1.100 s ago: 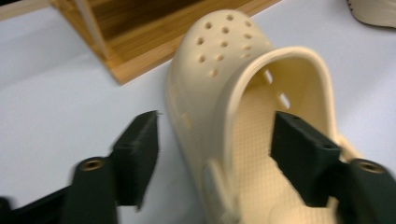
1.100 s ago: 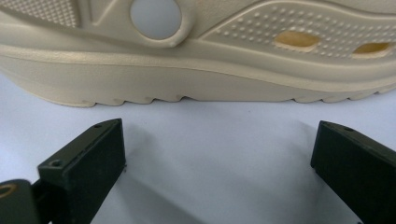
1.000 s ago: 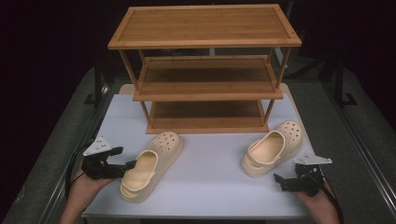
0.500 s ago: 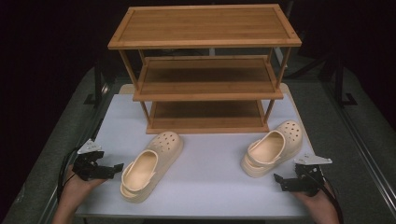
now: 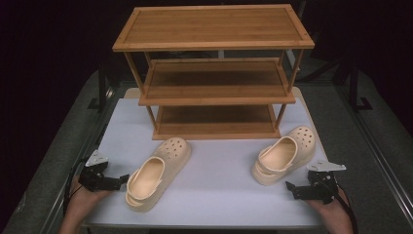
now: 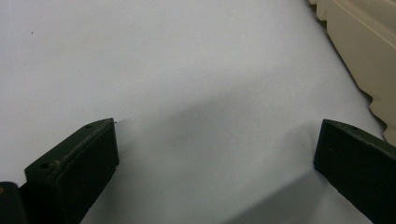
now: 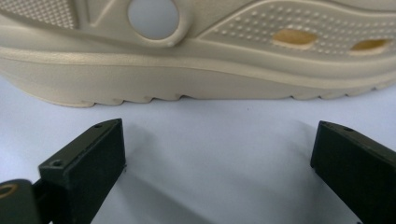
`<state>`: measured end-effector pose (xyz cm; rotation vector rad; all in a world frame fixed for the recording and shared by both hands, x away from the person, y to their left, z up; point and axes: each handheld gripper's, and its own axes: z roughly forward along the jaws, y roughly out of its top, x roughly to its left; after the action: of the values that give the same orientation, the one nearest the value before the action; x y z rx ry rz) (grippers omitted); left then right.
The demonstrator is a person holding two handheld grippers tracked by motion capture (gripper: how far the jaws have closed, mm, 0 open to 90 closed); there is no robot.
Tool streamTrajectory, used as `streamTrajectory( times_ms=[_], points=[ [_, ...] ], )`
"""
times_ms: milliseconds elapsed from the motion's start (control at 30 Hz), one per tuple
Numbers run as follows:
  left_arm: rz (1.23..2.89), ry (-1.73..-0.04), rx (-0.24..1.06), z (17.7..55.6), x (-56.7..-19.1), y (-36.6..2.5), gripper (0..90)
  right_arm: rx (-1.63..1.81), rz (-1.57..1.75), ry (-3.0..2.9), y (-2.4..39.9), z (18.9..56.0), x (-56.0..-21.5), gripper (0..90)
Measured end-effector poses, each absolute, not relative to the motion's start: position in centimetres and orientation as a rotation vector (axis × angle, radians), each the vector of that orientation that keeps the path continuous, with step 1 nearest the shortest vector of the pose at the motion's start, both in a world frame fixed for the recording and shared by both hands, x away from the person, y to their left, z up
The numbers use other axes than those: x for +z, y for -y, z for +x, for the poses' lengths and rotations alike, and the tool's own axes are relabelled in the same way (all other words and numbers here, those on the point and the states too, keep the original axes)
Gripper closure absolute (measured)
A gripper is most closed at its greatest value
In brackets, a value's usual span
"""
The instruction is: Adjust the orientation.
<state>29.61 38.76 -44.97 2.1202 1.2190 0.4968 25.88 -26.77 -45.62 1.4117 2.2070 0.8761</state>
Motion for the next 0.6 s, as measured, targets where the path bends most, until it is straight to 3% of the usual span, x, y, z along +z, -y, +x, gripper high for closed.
streamTrajectory(
  times_ms=[167,233,267,300,333,367,400,467,500,533,567,600],
  points=[
    [2.118,-1.218,0.5,29.6,-45.0,-38.7,0.0,0.851,1.442,-2.23,27.0,25.7,-45.1,6.7],
    [2.12,-1.215,0.504,29.5,-45.0,-38.7,0.0,0.868,1.451,-2.231,27.4,25.5,-44.8,11.9],
    [2.119,-1.215,0.503,29.5,-45.0,-38.8,0.0,0.89,1.446,-2.226,27.7,25.2,-44.3,19.5],
    [2.119,-1.215,0.503,29.5,-45.0,-38.8,0.0,0.89,1.446,-2.226,27.7,25.2,-44.3,19.5],
    [2.119,-1.212,0.506,29.5,-45.0,-38.8,0.0,0.926,1.447,-2.222,28.1,25.0,-43.7,31.5],
    [2.119,-1.212,0.506,29.5,-45.0,-38.8,0.0,0.926,1.447,-2.222,28.1,25.0,-43.7,31.5],
    [2.117,-1.212,0.508,29.5,-45.0,-38.8,0.0,0.951,1.432,-2.21,28.4,24.8,-43.0,44.8],
    [2.119,-1.212,0.507,29.5,-45.0,-38.8,0.0,0.99,1.414,-2.192,28.7,24.7,-42.4,58.1],
    [2.119,-1.212,0.507,29.5,-45.0,-38.8,0.0,0.99,1.414,-2.192,28.7,24.7,-42.4,58.1],
    [2.119,-1.212,0.506,29.5,-45.0,-38.8,0.0,1.015,1.411,-2.163,29.1,24.7,-41.6,71.6],
    [2.119,-1.212,0.506,29.5,-45.0,-38.8,0.0,1.015,1.411,-2.163,29.1,24.7,-41.6,71.6],
    [2.118,-1.213,0.506,29.5,-45.0,-38.8,0.0,1.026,1.417,-2.132,29.6,24.9,-40.9,83.8]
  ],
)
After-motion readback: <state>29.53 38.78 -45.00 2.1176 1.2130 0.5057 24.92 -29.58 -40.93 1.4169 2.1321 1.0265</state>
